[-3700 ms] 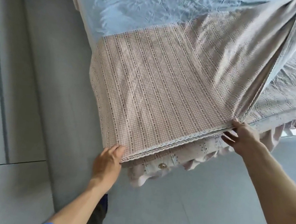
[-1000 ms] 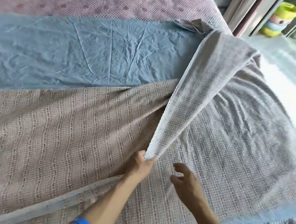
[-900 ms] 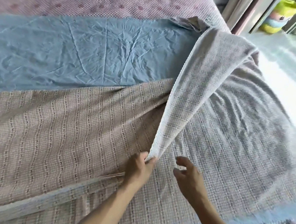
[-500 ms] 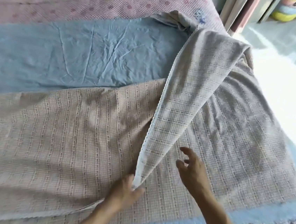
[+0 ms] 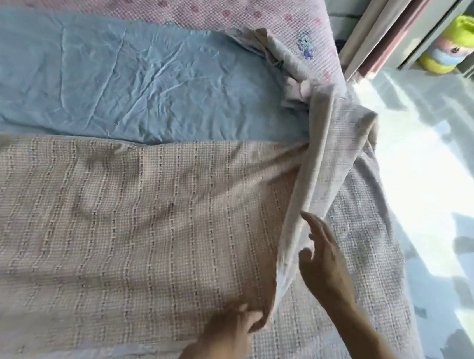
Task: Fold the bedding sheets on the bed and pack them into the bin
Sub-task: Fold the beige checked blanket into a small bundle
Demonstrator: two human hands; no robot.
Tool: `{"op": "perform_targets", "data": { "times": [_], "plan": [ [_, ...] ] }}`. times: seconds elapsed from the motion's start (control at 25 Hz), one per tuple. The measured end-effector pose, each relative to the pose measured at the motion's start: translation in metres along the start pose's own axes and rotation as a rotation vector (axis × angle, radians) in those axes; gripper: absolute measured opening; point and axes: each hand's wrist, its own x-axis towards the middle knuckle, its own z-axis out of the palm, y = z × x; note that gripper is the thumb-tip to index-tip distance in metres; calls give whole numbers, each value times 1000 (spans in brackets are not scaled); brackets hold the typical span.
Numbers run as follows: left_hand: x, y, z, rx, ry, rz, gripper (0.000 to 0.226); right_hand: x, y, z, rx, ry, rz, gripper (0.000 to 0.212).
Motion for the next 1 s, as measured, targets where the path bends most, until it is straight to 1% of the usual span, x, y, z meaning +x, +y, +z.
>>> {"op": "perform_targets", "data": {
  "times": [0.04,0.12,0.16,0.2,0.24,0.32,0.36,0.44,0.48,0.52,0.56,0.64,0.68,0.72,0.76,0.8,0.84,0.88,0.92,0.96,1.0],
  "plan": [
    [4,-2,4,49,2,-59,23,12,1,-3,-157,-63,-128,84],
    [18,0,3,39,74,-180,28,29,5,1,-465,-268,-375,86],
    [28,8,7,5,119,-207,33,37,13,3,-566,-381,-446,83],
    [40,18,8,-51,196,-239,37,45,19,5,-633,-487,-480,81],
    [50,28,8,-132,249,-302,39,55,25,7,-691,-553,-502,80],
    [70,39,7,-241,334,-431,38,75,41,11,-717,-574,-586,82],
    [81,43,13,-249,371,-469,36,83,48,9,-722,-572,-654,84],
    [88,60,30,-225,402,-477,32,84,55,5,-712,-587,-834,89],
    [89,68,38,-183,407,-454,31,80,63,9,-726,-564,-906,87],
    [87,73,47,-146,410,-436,29,77,67,10,-769,-562,-934,80],
    [84,78,52,-152,419,-431,27,81,71,7,-786,-512,-909,68],
    [81,80,54,-195,425,-454,19,99,90,-6,-829,-417,-677,41],
    [81,81,53,-191,442,-468,14,106,103,-19,-893,-344,-588,36],
    [81,80,52,-171,444,-464,9,106,120,-33,-911,-304,-472,32],
    [81,79,52,-147,441,-439,12,100,144,-52,-871,-252,-356,25],
    [80,80,53,-117,427,-416,23,90,163,-69,-749,-376,-186,20],
    [79,81,54,-87,416,-401,31,78,177,-82,-758,-563,-15,14],
    [80,82,57,-63,396,-400,35,60,186,-91,-919,-749,10,16],
    [80,83,61,-38,379,-411,34,45,200,-93,-957,-744,34,25],
    [80,85,65,-25,366,-423,32,33,209,-95,-1015,-768,67,29],
    [81,87,71,-13,370,-424,28,29,207,-97,-1003,-756,33,29]
  ]
}}
